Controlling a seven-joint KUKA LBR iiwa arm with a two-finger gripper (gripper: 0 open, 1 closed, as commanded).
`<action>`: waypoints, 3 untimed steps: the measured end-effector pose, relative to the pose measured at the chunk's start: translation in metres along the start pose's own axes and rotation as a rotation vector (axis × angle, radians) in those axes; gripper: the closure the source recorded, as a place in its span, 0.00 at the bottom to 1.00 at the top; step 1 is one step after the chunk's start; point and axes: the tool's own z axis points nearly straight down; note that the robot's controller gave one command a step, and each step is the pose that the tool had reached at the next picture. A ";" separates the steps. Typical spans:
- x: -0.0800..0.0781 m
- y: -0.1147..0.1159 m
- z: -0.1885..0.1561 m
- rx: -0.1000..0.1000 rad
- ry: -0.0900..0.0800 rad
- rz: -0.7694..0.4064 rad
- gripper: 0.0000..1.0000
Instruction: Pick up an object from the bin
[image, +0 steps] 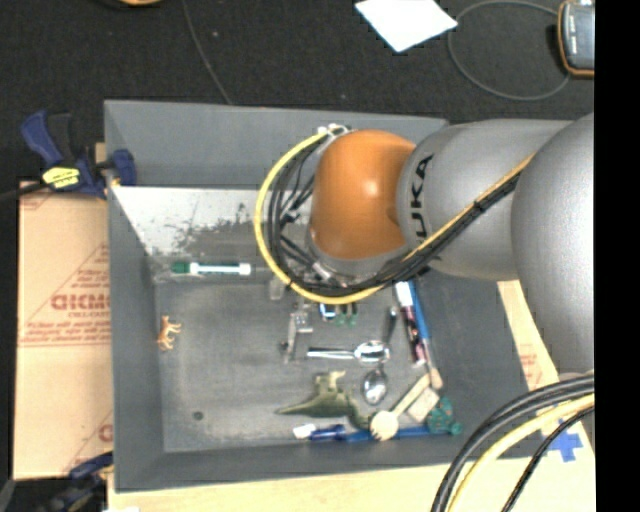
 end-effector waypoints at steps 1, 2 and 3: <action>-0.002 0.000 -0.005 -0.001 -0.008 0.004 0.00; -0.002 -0.087 0.078 0.002 -0.006 0.067 0.00; -0.019 -0.078 0.076 -0.004 -0.022 0.058 0.00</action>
Offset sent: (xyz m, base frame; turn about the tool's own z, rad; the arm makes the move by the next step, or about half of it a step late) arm 0.0016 -0.0836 -0.0779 0.0627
